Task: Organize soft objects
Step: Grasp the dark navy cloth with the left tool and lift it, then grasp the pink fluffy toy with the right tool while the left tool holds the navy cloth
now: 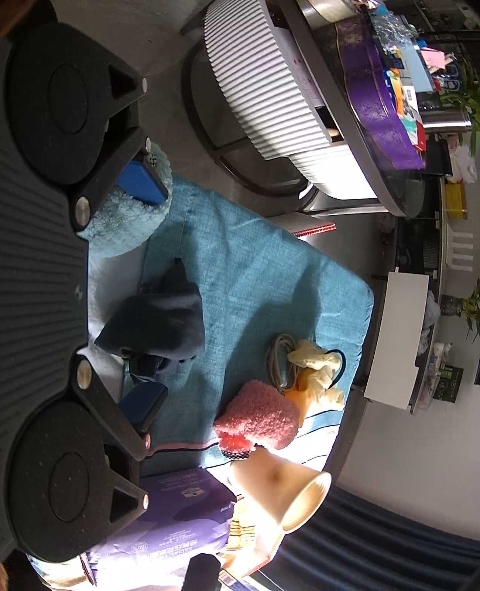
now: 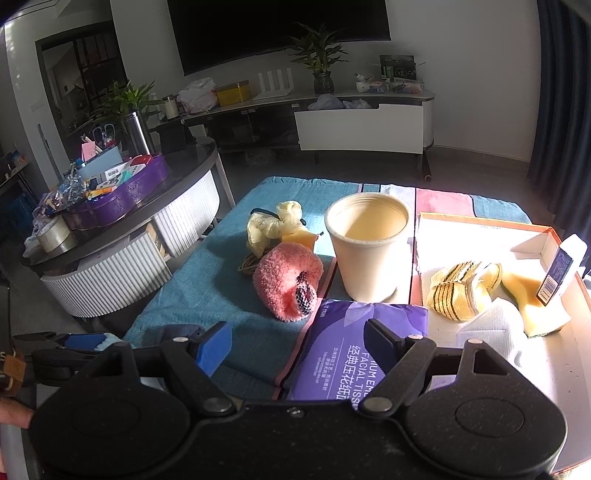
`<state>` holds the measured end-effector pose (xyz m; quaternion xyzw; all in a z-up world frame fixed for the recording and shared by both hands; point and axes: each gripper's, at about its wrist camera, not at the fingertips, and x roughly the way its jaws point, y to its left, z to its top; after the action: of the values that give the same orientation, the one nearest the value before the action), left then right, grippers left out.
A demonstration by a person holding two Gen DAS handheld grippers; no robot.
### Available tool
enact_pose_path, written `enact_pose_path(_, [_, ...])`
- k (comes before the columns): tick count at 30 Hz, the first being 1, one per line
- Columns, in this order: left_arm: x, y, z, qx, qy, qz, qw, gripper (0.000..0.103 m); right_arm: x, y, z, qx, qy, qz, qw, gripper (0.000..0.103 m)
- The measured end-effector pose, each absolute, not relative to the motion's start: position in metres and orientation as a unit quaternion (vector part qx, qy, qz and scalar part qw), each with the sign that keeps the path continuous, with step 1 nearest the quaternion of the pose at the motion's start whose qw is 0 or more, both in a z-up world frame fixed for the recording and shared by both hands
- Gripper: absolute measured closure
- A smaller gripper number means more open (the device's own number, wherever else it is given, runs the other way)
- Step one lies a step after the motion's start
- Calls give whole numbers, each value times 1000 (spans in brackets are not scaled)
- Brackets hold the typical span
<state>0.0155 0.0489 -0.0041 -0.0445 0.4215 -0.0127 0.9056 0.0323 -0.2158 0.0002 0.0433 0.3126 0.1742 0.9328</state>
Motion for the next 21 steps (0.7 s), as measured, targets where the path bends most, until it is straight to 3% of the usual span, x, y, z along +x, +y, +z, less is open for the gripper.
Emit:
enact_pose_path(9, [32,20,-27,22,423,-42,905,1,35,-207,-2,35,317,180,930,10])
enact_pose_path(11, [33,15,-32,35,420,-50,905,14,36,-206,-2,33,318,179,930,10])
enact_pose_path(12, [34,14,-34,37,419,-52,906,32,37,-205,-2,32,320,179,930,10])
enact_pose_path(13, [36,14,-35,37,419,-57,906,43,38,-204,-2,32,321,178,930,10])
enact_pose_path(21, [30,21,-33,16,386,-92,918,70,43,-199,-4,37,324,177,929,10])
